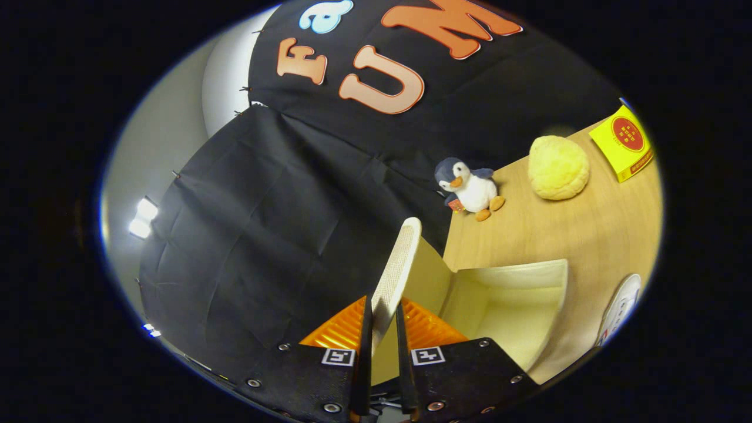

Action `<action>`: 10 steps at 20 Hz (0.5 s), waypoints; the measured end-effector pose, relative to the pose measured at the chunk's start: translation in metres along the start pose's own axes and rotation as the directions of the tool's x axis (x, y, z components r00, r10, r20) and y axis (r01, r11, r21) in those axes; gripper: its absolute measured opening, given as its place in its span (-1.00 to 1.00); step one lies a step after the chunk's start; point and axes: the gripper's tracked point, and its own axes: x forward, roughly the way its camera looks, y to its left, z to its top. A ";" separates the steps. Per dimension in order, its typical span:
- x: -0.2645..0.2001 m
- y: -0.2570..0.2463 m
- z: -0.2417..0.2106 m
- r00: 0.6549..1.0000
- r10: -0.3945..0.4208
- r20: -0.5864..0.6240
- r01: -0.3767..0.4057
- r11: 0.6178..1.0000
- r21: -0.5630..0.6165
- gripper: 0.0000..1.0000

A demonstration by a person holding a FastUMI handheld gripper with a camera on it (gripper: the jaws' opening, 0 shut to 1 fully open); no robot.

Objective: Open the storage box then place both shoes into the box .Put the left shoe in first, then the right shoe, with the right side of both shoes facing outward in a uniform manner.

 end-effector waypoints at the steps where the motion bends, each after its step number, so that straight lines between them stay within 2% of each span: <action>1: 0.011 0.009 -0.002 1.000 0.006 -0.006 -0.006 1.000 -0.003 -0.59; 6: 0.064 0.049 -0.013 0.999 0.022 -0.044 -0.023 1.000 -0.011 -0.59; 8: 0.081 0.062 -0.015 0.998 0.031 -0.050 -0.030 0.999 0.010 -0.68; 9: 0.085 0.069 -0.014 0.998 0.046 -0.047 -0.045 0.999 0.019 -0.61; 10: 0.084 0.076 -0.014 0.997 0.059 -0.040 -0.058 0.998 0.022 -0.39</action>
